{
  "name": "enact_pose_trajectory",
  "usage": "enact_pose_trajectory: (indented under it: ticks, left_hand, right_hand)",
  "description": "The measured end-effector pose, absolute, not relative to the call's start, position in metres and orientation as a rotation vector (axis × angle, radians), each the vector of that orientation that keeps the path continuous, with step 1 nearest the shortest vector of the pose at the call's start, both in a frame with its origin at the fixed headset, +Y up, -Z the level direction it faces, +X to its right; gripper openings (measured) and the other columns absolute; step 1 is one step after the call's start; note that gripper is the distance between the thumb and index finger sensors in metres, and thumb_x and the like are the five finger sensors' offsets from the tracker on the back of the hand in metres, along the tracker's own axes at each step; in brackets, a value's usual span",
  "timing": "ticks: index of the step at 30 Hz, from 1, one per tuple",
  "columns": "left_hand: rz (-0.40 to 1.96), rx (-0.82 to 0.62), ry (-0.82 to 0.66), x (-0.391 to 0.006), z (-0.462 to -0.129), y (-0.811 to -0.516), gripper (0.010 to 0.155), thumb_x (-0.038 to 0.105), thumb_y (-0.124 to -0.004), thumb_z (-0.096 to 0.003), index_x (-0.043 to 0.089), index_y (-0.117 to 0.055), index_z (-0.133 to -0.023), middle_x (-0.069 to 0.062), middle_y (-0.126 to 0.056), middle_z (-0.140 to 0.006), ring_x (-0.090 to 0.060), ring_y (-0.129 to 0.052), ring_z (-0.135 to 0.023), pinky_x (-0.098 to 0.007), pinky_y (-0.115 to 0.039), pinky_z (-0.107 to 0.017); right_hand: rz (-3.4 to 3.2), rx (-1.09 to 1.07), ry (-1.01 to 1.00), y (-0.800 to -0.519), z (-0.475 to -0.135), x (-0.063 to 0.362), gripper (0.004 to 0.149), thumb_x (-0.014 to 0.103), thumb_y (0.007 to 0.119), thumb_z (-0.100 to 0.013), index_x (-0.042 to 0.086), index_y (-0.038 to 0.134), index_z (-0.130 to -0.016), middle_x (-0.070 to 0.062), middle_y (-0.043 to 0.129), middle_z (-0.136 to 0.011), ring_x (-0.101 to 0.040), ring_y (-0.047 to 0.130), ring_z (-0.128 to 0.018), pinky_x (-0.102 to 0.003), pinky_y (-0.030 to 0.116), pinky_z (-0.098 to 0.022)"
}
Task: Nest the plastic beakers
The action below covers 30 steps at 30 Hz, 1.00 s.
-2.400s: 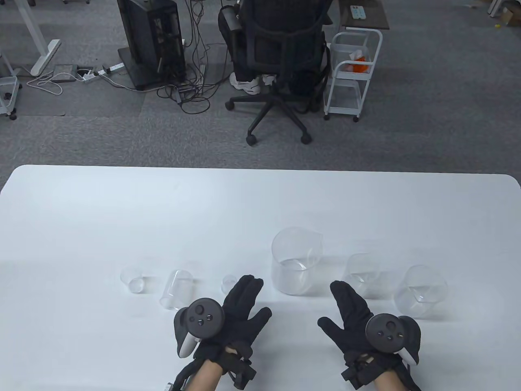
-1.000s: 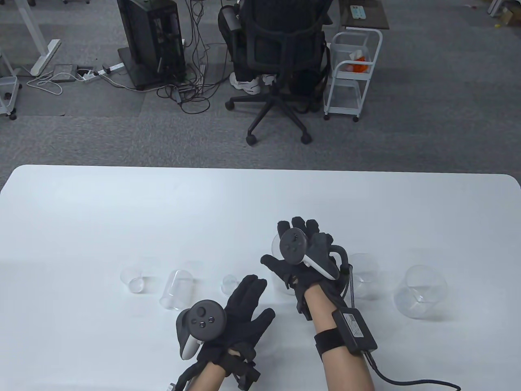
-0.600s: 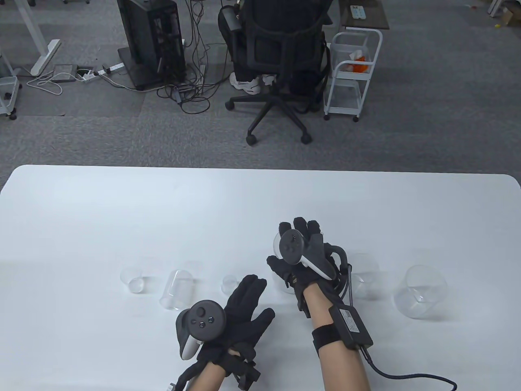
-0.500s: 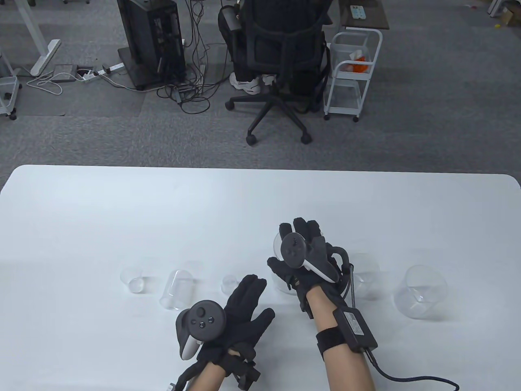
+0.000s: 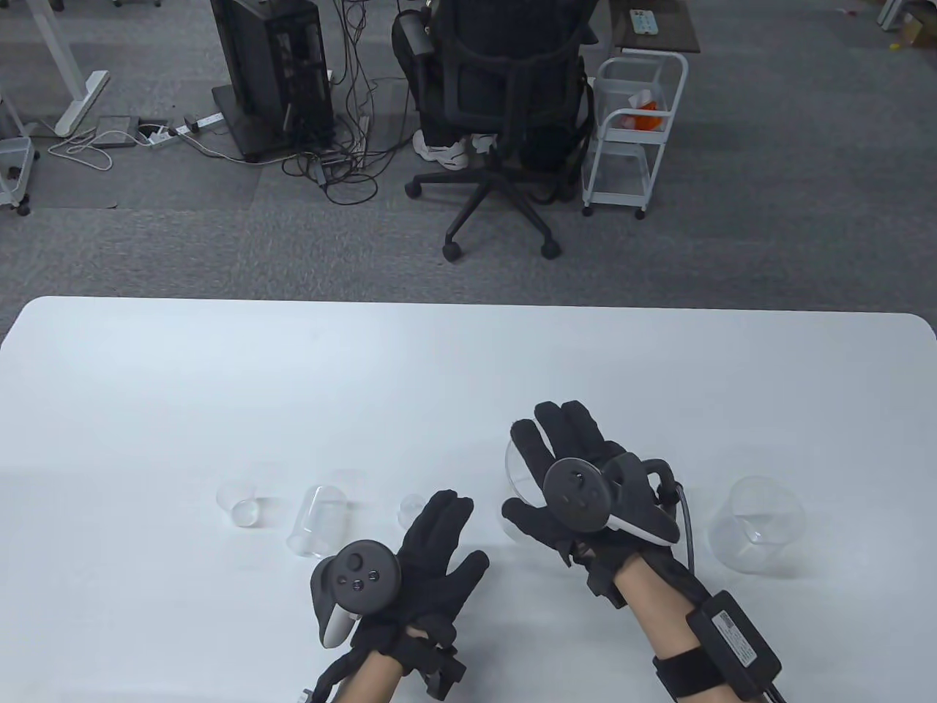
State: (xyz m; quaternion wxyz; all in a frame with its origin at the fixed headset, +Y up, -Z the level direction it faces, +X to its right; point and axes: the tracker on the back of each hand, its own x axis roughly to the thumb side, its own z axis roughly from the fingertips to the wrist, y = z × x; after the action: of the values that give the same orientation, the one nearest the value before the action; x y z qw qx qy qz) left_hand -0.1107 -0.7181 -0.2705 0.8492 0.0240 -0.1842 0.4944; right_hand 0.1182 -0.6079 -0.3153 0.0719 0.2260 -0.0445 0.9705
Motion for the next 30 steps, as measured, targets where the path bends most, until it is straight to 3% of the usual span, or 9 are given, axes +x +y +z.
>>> enact_pose_trajectory:
  ticks: [12,18,30]
  left_hand:
    - [1.037,0.048,-0.383,-0.112,-0.271,-0.718,0.077,0.066,-0.063,-0.0440,0.022,-0.049,-0.106,-0.014,-0.038,-0.115,-0.050,-0.044,-0.107,-0.072,-0.041,-0.069]
    - [1.041,0.047,-0.380,-0.112,-0.271,-0.718,0.078,0.066,-0.063,-0.0439,0.022,-0.049,-0.106,-0.014,-0.038,-0.115,-0.050,-0.044,-0.107,-0.072,-0.041,-0.069]
    - [1.035,0.045,-0.386,-0.111,-0.271,-0.718,0.077,0.065,-0.063,-0.0440,0.022,-0.049,-0.106,-0.014,-0.038,-0.115,-0.049,-0.045,-0.107,-0.073,-0.041,-0.069]
  right_hand:
    - [2.940,0.749,-0.003,-0.666,-0.288,0.129,0.087,0.070,0.071,-0.045,0.020,0.035,-0.107,-0.017,0.028,-0.120,-0.049,0.031,-0.109,-0.074,0.053,-0.061]
    - [2.927,0.758,0.030,-0.679,-0.286,0.127,0.088,0.070,0.071,-0.045,0.020,0.035,-0.107,-0.017,0.027,-0.120,-0.050,0.030,-0.108,-0.074,0.053,-0.061]
    - [2.893,0.760,0.034,-0.670,-0.283,0.134,0.095,0.079,0.064,-0.040,0.020,0.030,-0.107,-0.018,0.025,-0.120,-0.054,0.035,-0.107,-0.077,0.049,-0.063]
